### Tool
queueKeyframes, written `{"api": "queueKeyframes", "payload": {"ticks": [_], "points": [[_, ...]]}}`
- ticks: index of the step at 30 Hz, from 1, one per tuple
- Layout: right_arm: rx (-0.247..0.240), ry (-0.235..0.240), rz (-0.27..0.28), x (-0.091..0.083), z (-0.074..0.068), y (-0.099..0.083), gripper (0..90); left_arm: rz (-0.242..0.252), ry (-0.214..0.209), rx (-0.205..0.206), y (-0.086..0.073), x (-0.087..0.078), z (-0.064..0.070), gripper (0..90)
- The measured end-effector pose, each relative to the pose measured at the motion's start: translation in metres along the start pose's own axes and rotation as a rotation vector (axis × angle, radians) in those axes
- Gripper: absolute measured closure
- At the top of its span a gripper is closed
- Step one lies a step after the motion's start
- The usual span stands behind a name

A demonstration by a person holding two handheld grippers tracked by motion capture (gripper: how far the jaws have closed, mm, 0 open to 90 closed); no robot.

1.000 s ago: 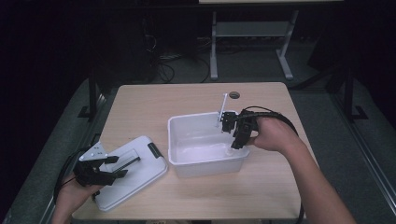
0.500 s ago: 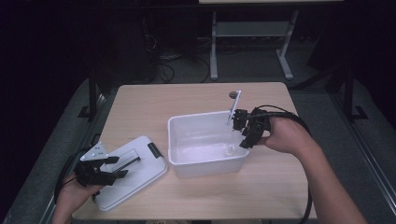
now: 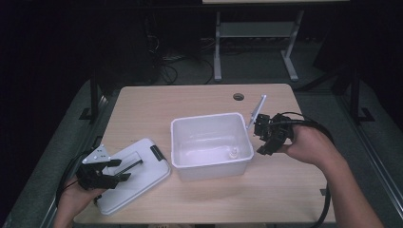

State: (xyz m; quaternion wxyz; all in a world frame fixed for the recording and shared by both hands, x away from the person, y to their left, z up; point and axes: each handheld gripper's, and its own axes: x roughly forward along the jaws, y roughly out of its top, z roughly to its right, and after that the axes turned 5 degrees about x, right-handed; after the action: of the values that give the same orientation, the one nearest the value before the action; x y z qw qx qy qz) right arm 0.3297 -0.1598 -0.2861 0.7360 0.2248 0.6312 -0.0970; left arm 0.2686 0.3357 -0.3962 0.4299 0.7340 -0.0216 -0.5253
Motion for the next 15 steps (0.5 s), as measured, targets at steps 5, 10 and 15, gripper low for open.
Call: {"api": "queueKeyframes", "payload": {"ticks": [5,10,15], "points": [[0.026,-0.003,0.017,0.001,0.001,-0.016,50.5,-0.003,-0.001,-0.003,0.000,0.001,0.000,34.4],[0.053,-0.002,0.036,0.006,0.001,-0.031,47.8,-0.002,0.002,-0.003,0.001,0.001,0.000,34.4],[0.072,0.010,0.049,0.018,-0.001,-0.043,46.0,-0.009,0.000,-0.002,0.002,0.002,0.001,34.4]]}}
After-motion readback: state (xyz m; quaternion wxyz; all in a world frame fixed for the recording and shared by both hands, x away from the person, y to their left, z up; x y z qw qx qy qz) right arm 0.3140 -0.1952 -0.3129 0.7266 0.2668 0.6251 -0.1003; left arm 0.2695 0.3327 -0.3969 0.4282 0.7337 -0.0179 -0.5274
